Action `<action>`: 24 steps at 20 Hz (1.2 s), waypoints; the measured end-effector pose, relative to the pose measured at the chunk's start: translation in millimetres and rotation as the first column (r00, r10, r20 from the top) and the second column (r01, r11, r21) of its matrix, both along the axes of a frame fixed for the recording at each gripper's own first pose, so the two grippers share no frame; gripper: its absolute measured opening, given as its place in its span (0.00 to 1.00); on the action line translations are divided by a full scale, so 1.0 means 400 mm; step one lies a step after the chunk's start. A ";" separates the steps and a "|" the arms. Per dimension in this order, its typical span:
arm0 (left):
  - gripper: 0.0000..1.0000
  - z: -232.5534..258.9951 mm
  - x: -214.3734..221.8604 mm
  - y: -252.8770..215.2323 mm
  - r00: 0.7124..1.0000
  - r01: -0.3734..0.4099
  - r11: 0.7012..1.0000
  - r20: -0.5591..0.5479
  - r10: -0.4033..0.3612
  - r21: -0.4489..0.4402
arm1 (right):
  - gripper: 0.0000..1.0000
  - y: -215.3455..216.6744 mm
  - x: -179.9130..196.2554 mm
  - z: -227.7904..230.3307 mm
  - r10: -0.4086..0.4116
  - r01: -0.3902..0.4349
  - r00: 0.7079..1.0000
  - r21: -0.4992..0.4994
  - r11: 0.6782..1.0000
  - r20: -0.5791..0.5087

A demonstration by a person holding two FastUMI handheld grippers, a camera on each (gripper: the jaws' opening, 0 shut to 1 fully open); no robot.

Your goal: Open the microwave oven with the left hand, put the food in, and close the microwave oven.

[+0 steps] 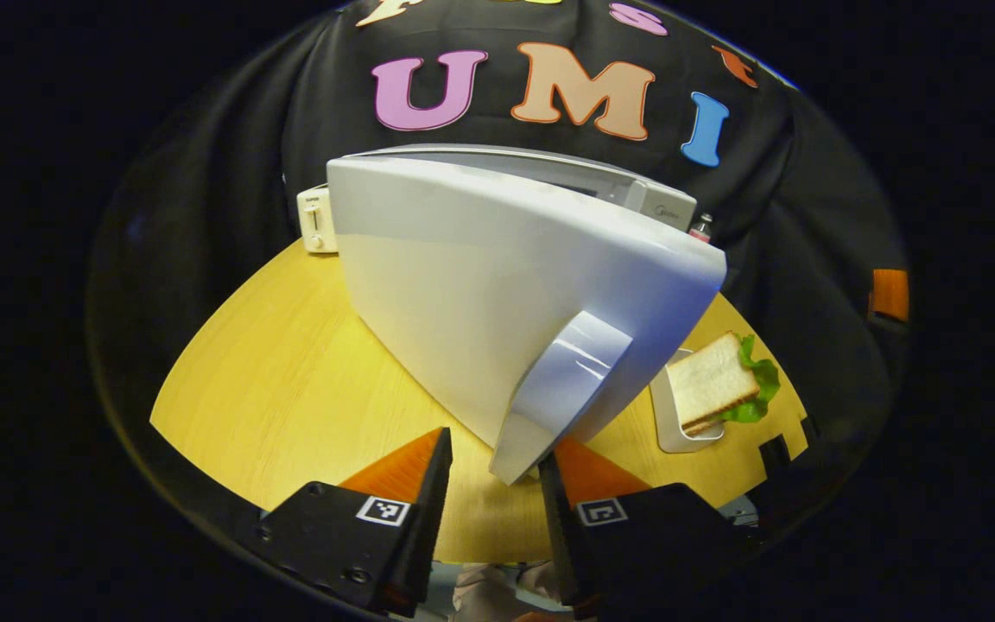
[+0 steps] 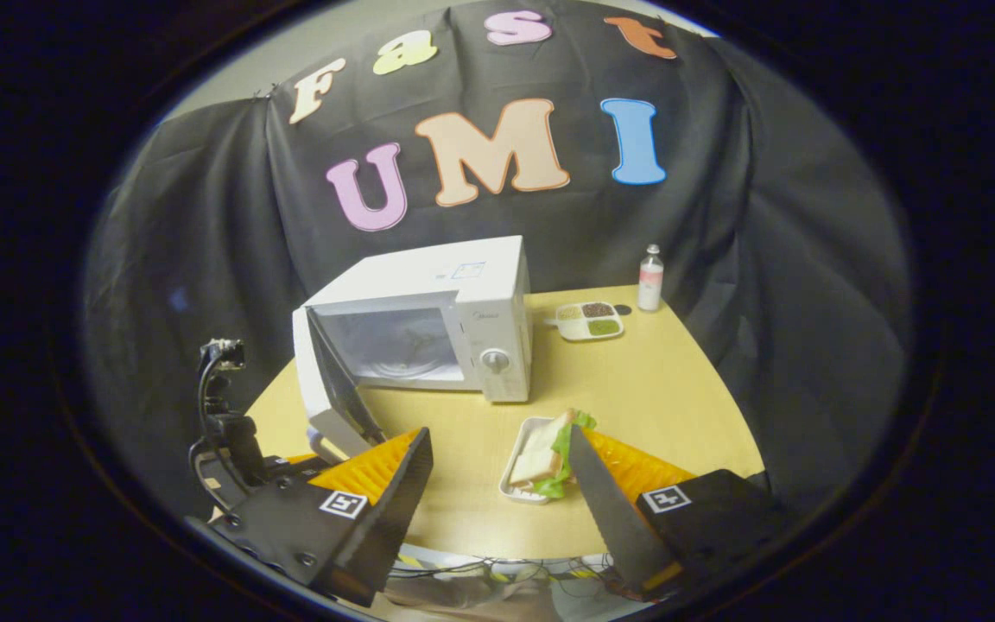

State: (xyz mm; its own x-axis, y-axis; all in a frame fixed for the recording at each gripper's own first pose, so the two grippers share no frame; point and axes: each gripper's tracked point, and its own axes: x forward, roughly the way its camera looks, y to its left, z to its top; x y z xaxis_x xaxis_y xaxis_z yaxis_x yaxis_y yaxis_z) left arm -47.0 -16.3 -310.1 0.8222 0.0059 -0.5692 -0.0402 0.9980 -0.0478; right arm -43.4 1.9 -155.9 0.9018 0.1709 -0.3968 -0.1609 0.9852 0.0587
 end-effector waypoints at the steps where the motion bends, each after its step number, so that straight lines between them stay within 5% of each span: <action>1: 0.59 0.004 -0.016 0.020 1.000 -0.029 1.000 -0.005 0.029 -0.008 | 0.93 -0.002 0.004 -0.007 0.003 -0.003 1.000 0.001 1.000 -0.004; 4: 0.67 0.021 -0.058 0.079 0.993 -0.121 0.992 0.003 0.121 -0.023 | 0.99 -0.018 0.021 -0.023 0.007 -0.007 1.000 -0.009 1.000 -0.012; 5: 0.80 0.030 -0.071 0.100 0.989 -0.149 0.988 0.009 0.149 -0.026 | 0.92 -0.023 0.027 -0.029 0.008 -0.008 1.000 -0.012 1.000 -0.014; 8: 0.95 0.039 -0.124 0.159 0.973 -0.233 0.973 0.002 0.233 -0.003 | 0.99 -0.044 0.052 -0.042 0.002 -0.002 1.000 -0.009 1.000 -0.024; 9: 0.96 0.045 -0.138 0.181 0.966 -0.258 0.966 0.005 0.258 0.006 | 0.93 -0.054 0.064 -0.051 -0.003 0.003 1.000 -0.013 1.000 -0.031; 11: 0.96 0.060 -0.165 0.222 0.952 -0.307 0.952 0.016 0.306 0.019 | 0.99 -0.080 0.089 -0.071 -0.015 0.014 0.999 -0.030 0.999 -0.043; 14: 0.96 0.066 -0.209 0.287 0.923 -0.385 0.923 0.017 0.385 0.014 | 0.93 -0.112 0.120 -0.113 -0.034 0.031 0.996 -0.033 0.999 -0.083; 18: 0.98 0.078 -0.281 0.373 0.861 -0.509 0.861 0.022 0.509 0.011 | 0.99 -0.145 0.149 -0.188 -0.061 0.055 0.986 -0.041 0.998 -0.157; 24: 0.97 0.178 -0.404 0.537 0.713 -0.699 0.715 0.119 0.691 0.032 | 0.99 -0.164 0.173 -0.289 -0.057 0.053 0.959 -0.023 0.998 -0.279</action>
State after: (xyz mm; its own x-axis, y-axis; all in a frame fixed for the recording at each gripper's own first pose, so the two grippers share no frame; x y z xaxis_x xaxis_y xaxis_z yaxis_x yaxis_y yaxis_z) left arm -208.6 198.7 -239.0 0.6176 0.6331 -0.4667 -0.7231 0.6904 -0.0204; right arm 26.0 -63.6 -271.4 0.7624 0.1164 -0.6365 -0.0860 0.9932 0.0785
